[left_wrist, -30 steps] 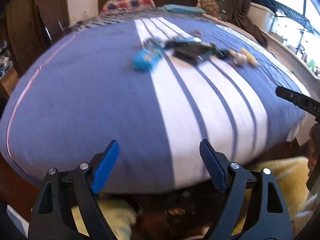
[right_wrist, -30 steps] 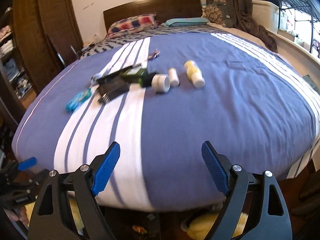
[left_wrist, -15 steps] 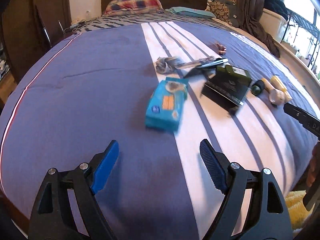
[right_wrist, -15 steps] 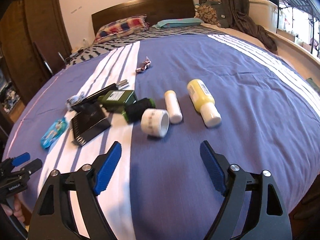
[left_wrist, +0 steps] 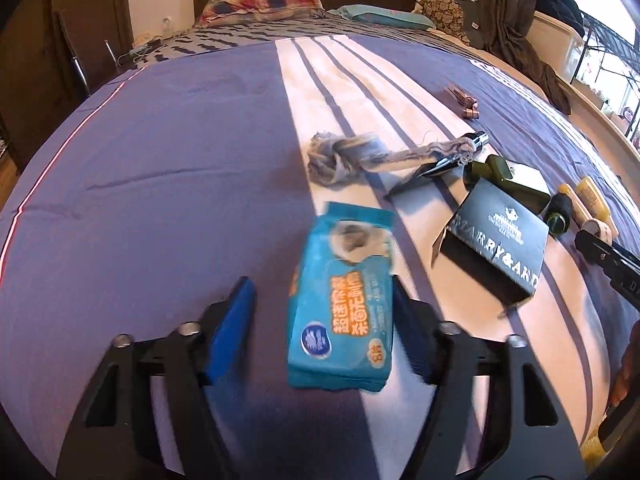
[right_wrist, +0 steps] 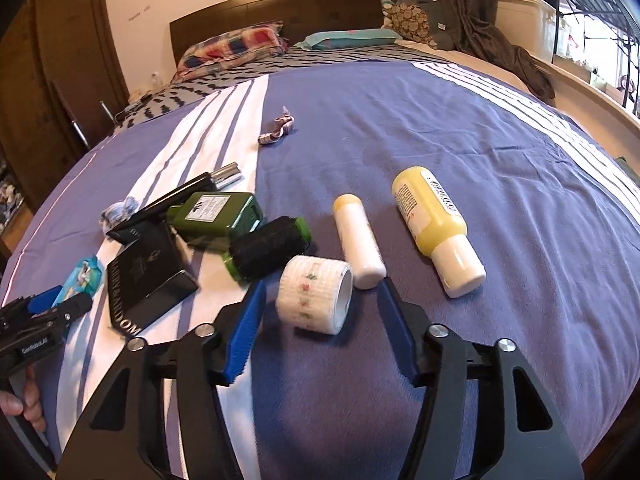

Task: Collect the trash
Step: 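Grasp the blue wet-wipe pack with the left tool while the right tool grasps the white tape roll, then lower both held items into the bin and open both tools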

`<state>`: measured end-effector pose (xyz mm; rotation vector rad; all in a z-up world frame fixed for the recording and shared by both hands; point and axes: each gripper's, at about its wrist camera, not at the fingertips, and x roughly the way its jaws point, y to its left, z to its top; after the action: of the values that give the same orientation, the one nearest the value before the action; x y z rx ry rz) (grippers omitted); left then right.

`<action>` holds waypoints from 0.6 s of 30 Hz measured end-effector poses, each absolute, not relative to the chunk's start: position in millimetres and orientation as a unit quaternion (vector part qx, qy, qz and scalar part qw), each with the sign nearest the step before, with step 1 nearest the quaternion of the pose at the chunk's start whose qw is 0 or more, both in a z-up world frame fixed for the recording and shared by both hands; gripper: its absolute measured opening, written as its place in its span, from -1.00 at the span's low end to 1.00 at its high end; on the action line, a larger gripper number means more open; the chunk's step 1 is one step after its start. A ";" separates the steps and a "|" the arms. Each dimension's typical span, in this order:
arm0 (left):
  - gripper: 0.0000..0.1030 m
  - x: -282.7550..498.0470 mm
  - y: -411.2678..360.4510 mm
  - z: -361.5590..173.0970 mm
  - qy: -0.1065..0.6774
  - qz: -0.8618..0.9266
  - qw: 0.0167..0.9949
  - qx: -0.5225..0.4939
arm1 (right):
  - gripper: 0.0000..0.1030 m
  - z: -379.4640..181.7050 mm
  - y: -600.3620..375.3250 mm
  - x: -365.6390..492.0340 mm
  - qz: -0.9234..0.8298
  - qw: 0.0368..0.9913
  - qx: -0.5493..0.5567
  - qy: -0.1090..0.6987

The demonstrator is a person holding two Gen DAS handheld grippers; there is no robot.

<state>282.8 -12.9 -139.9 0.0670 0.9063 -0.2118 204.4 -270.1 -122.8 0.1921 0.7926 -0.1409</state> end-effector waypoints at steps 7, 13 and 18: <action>-0.23 266.8 -18.7 -139.6 0.433 -0.102 0.895 0.039 | -0.49 -123.1 -269.6 190.9 -0.058 0.915 0.081 0.390; -0.25 225.4 -22.3 -135.0 0.437 -0.103 0.892 0.048 | -0.49 -119.8 -265.8 159.9 -0.023 0.915 0.095 0.392; -0.26 183.0 -25.5 -129.2 0.437 -0.110 0.891 0.049 | -0.49 -116.3 -253.6 129.1 0.005 0.915 0.090 0.393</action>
<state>183.0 -25.5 -129.2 0.1013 0.9073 -0.2292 129.1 -253.6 -116.3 0.1850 0.8090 0.0101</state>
